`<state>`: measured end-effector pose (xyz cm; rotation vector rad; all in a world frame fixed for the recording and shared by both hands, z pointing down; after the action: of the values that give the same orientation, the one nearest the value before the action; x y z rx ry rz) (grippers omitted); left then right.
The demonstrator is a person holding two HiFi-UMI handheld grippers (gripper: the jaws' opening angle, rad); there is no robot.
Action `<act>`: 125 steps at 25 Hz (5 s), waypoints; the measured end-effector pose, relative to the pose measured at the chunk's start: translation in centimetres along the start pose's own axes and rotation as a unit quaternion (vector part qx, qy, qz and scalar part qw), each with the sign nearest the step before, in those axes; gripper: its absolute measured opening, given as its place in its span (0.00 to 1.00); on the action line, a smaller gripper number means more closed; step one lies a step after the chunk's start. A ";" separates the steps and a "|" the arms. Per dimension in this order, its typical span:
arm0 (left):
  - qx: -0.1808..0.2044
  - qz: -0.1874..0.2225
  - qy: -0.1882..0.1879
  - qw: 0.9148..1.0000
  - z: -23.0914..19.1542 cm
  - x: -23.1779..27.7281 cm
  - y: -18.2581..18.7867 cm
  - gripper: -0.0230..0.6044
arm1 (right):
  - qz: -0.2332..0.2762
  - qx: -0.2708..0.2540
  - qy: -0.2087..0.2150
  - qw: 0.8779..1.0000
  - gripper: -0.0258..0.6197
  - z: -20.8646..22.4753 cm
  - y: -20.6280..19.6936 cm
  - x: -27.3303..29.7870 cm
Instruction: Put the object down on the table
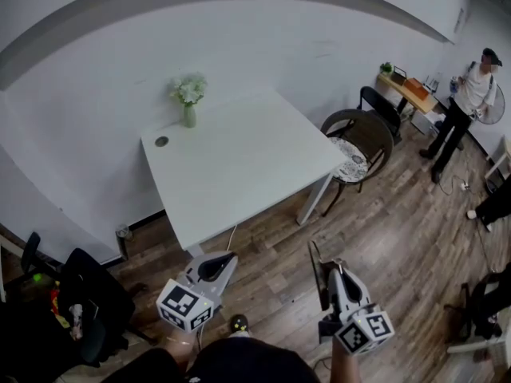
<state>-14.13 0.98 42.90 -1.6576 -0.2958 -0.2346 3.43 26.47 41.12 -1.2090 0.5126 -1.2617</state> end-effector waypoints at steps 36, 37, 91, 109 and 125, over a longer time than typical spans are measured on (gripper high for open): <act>-0.037 0.002 0.118 0.992 -9.9 7.3 3.1 0.03 | -0.046 -0.018 0.114 0.992 0.07 6.7 7.6 18.7; -0.040 0.002 0.126 0.991 -10.2 7.8 3.4 0.03 | -0.050 -0.020 0.123 0.991 0.07 7.0 8.1 19.7; -0.139 -0.014 0.344 0.928 -21.7 16.7 7.7 0.03 | -0.178 -0.084 0.331 0.923 0.07 10.4 16.4 49.0; -0.154 -0.036 0.301 0.941 -28.4 18.1 7.0 0.03 | -0.218 -0.077 0.294 0.928 0.07 9.5 14.1 54.9; -0.176 -0.041 0.311 0.933 -30.6 17.5 5.5 0.03 | -0.256 -0.077 0.275 0.923 0.07 9.6 11.5 58.9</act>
<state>4.83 -28.98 46.69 -1.8245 0.1722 -0.8977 34.33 -24.64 52.05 -1.1495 0.7385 -2.0705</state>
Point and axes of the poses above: the fingertips, and each gripper's own axes: x forward along the fingers, z to its right, y out of its top, the point moved 7 cm from there along -x, backward along the fingers, and after that the axes turned 14 degrees about -z, right-handed, at the moved point
